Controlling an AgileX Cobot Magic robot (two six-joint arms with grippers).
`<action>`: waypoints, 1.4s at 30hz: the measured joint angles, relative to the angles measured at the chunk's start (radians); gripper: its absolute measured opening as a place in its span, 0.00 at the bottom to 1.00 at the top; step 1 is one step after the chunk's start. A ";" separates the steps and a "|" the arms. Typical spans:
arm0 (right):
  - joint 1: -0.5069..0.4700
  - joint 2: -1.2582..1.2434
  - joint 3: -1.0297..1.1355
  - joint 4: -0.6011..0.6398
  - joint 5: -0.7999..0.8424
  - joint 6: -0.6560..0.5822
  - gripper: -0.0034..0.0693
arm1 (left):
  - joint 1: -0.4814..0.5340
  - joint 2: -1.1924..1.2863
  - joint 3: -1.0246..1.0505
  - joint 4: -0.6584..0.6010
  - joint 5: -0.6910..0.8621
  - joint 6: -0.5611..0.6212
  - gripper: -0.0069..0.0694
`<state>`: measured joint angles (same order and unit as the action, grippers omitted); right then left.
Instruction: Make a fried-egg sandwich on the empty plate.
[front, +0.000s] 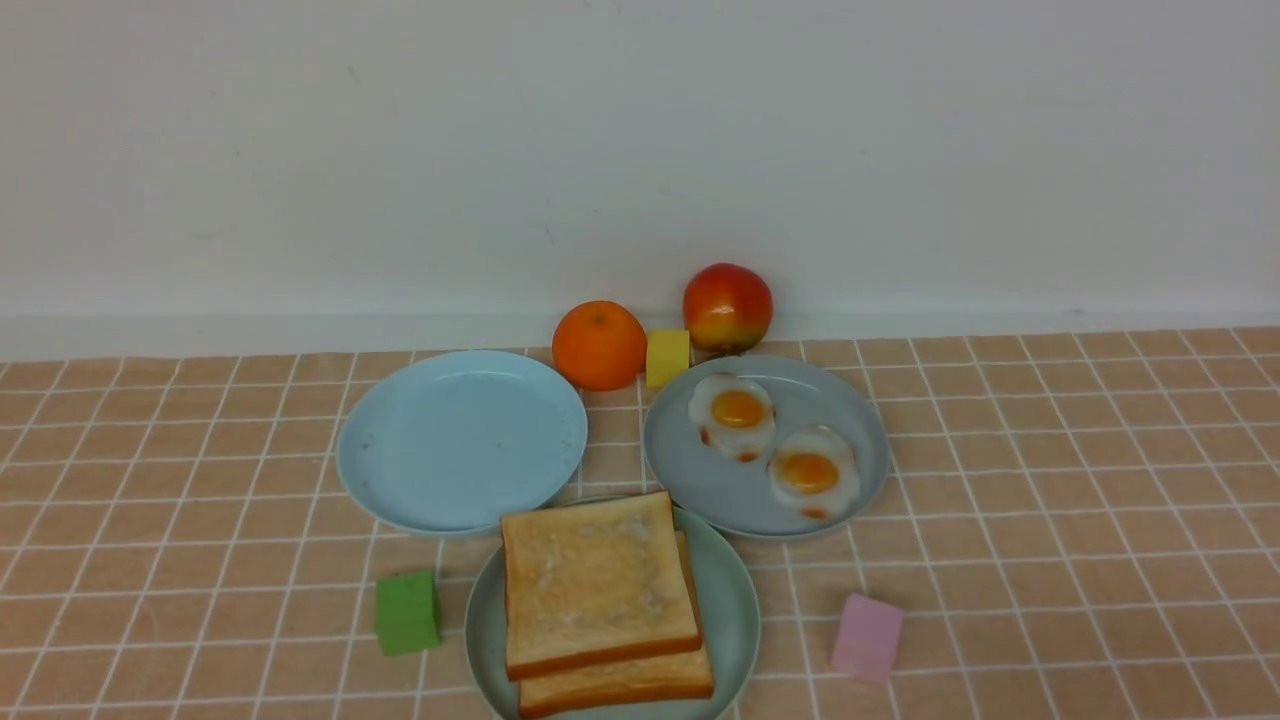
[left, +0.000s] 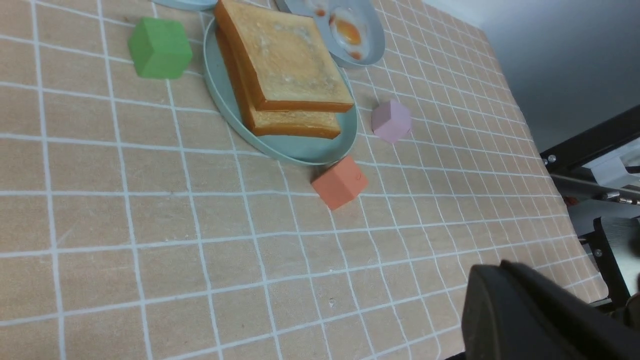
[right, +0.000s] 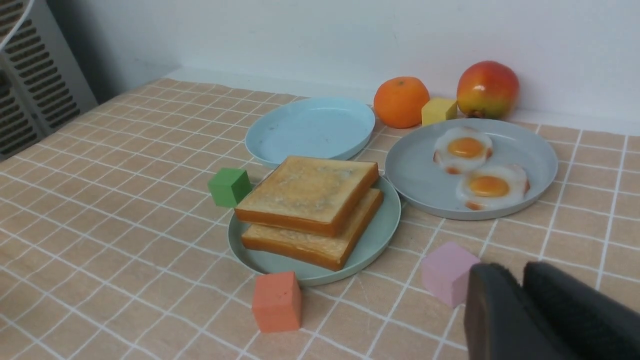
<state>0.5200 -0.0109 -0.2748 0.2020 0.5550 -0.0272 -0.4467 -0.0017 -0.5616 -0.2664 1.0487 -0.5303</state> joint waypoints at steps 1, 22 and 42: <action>0.000 0.000 0.000 0.000 0.000 0.000 0.19 | 0.000 0.000 0.000 0.000 0.000 0.000 0.07; 0.000 0.000 0.000 0.000 0.000 0.000 0.23 | 0.297 -0.008 0.564 0.229 -0.694 0.332 0.07; 0.000 0.000 0.000 -0.001 0.015 0.000 0.26 | 0.297 -0.008 0.590 0.223 -0.672 0.386 0.09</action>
<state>0.5200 -0.0109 -0.2748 0.2012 0.5704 -0.0272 -0.1497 -0.0100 0.0282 -0.0437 0.3765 -0.1440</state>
